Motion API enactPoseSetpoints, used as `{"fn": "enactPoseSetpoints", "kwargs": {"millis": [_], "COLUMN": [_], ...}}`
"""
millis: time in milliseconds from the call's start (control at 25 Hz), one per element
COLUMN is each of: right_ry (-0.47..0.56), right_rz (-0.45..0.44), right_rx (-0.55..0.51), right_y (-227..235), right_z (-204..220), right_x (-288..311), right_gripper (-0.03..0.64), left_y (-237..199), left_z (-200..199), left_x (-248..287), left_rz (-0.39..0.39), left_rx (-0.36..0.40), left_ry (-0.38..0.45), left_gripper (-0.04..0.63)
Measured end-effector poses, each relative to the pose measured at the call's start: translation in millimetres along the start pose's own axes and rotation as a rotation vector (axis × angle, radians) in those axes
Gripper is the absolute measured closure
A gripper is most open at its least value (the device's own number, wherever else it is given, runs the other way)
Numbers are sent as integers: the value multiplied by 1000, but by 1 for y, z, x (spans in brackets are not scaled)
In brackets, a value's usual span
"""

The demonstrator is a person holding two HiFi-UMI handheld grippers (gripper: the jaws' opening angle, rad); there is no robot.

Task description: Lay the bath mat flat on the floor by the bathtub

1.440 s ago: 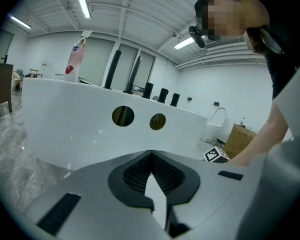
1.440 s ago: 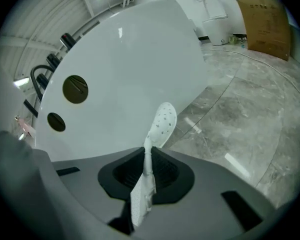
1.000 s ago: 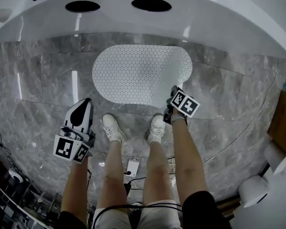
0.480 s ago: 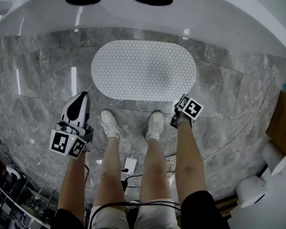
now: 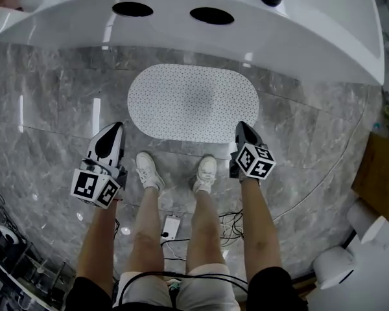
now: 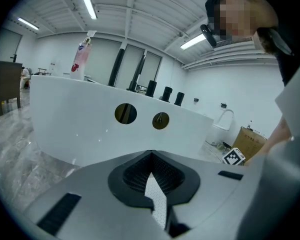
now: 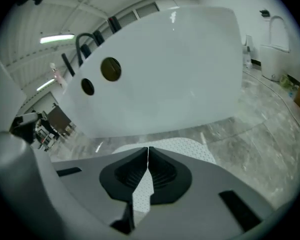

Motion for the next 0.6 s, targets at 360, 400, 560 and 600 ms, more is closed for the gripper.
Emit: {"fn": "enactPoseSetpoints", "kwargs": {"millis": [360,400,560,600], "right_ry": [168,181,231,242], "right_rz": [-231,-248,-288,-298], "right_rx": [-208,-229,-279,-282], "right_y": [-97,-107,-142,-149], "right_z": [-115,-127,-170,-179], "right_x": [-63,-72,-109,-116], "right_gripper": [591,591,591,591], "left_y": [5,5,11,13], "left_z": [-73,-83,-121,-130], "left_x": [-17,-20,-35,-38], "left_rz": [-2,-5,-5,-5], "left_rx": [13,17,32,37], "left_ry": [102,110,138,147], "left_gripper": [581,581,581,581]}}
Point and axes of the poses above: the fingertips, and each gripper's own axes: x forward along the fingers, y to its right, z out of its underside, the point moved 1 cm from there along -x, backward along the fingers, and after that the axes turned 9 degrees about y, right-handed, at the moved point
